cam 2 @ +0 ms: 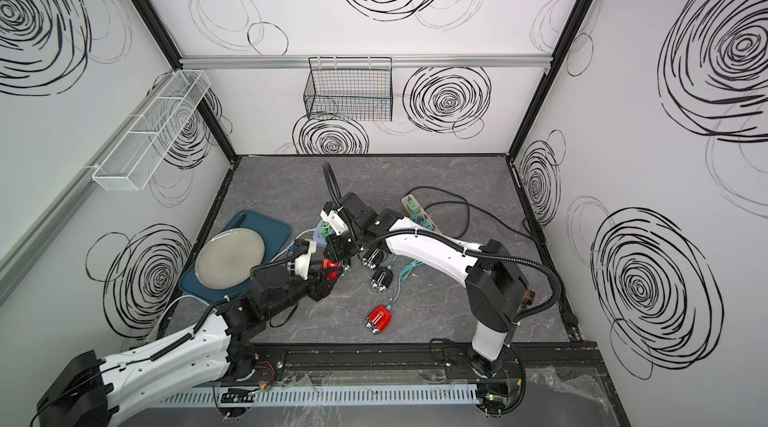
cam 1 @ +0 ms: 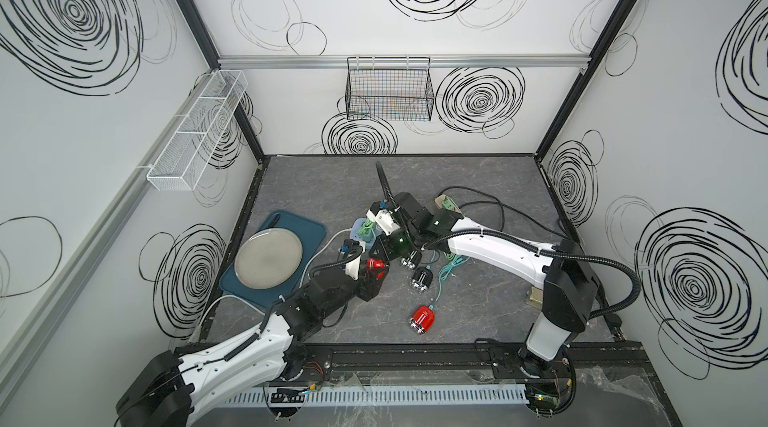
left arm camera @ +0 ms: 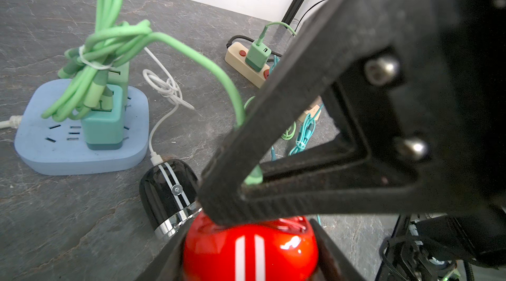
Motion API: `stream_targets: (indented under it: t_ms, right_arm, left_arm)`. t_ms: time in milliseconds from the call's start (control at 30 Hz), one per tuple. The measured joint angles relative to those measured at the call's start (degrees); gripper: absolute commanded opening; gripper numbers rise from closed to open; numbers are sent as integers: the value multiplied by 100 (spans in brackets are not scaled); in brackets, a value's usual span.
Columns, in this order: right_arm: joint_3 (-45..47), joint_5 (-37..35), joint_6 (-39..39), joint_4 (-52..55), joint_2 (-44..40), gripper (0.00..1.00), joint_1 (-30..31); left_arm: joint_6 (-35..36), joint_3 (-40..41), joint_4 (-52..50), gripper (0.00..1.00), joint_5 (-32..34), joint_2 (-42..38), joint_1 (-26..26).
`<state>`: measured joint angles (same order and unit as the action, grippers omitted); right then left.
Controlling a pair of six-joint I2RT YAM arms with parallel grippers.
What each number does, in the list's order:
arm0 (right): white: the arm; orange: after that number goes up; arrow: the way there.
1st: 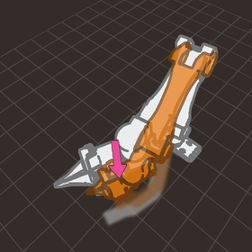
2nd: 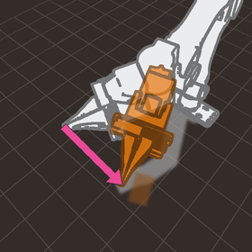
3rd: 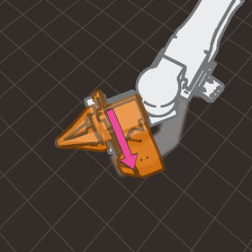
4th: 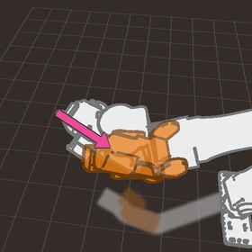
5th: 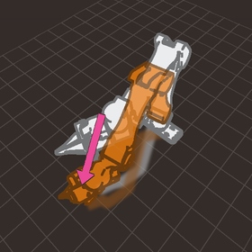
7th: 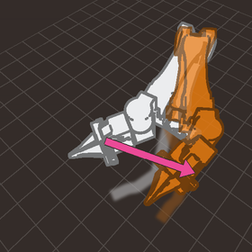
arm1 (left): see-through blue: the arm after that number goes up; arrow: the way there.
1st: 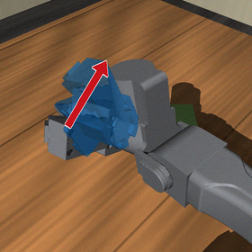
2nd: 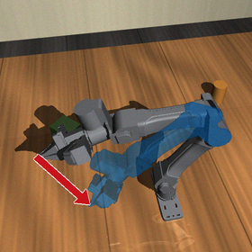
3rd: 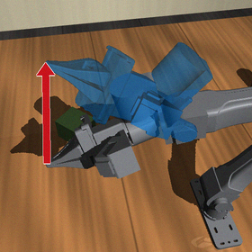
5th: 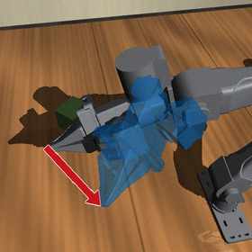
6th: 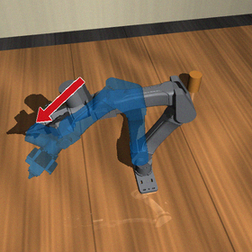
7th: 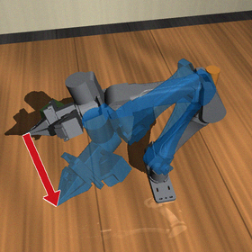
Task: Unplug the electric shaver
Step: Remove the charging cable from the electric shaver.
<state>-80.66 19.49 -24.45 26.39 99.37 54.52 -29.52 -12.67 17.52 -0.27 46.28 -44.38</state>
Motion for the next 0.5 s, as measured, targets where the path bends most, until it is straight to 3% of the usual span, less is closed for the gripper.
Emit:
stream_targets:
  t_ms: [167,500]
  right_arm:
    - [-2,-90,28,2,0,0,33]
    - [-2,616,-162,-39,0,1,-236]
  left_arm:
    - [0,0,-4,38,9,13,2]
    - [0,0,66,38,28,-20,-20]
